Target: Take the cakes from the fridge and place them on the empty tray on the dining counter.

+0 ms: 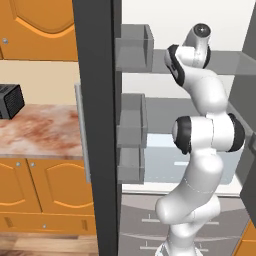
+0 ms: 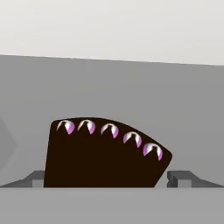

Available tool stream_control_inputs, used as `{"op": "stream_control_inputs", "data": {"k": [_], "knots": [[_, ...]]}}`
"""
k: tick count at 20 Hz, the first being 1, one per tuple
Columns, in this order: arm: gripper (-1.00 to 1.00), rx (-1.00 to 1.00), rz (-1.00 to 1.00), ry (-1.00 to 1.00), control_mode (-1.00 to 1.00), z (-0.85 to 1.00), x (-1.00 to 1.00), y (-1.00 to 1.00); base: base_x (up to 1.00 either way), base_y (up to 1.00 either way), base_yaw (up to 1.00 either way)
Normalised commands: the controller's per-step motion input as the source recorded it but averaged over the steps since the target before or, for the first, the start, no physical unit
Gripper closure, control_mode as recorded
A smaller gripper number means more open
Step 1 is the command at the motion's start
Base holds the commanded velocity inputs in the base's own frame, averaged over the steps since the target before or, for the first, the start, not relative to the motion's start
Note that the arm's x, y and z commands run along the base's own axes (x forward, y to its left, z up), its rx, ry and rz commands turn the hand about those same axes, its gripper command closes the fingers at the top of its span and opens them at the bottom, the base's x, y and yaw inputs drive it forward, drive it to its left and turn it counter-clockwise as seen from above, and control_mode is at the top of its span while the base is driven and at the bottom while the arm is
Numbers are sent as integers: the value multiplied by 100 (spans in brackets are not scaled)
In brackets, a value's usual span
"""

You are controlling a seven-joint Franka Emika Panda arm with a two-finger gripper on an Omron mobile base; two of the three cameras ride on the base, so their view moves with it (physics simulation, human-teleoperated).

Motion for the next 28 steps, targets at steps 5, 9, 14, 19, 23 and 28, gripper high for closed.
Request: {"op": "stream_control_inputs", "data": {"k": [5, 9, 14, 19, 23, 28], "knots": [[-100, 0, -5, -2, -100, -35, 2, 0, 0, 0, 0], [100, 0, 0, -9, -100, -18, 16, 0, 0, 0, 0], [100, 0, -1, 0, -100, -23, 1, 0, 0, 0, 0], [100, 0, 0, 0, -100, 0, -1, 0, 0, 0, 0], [100, 0, 0, -12, -100, 0, -54, 0, 0, 0, 0], [100, 0, 4, -15, -100, 29, -94, 0, 0, 0, 0]]}}
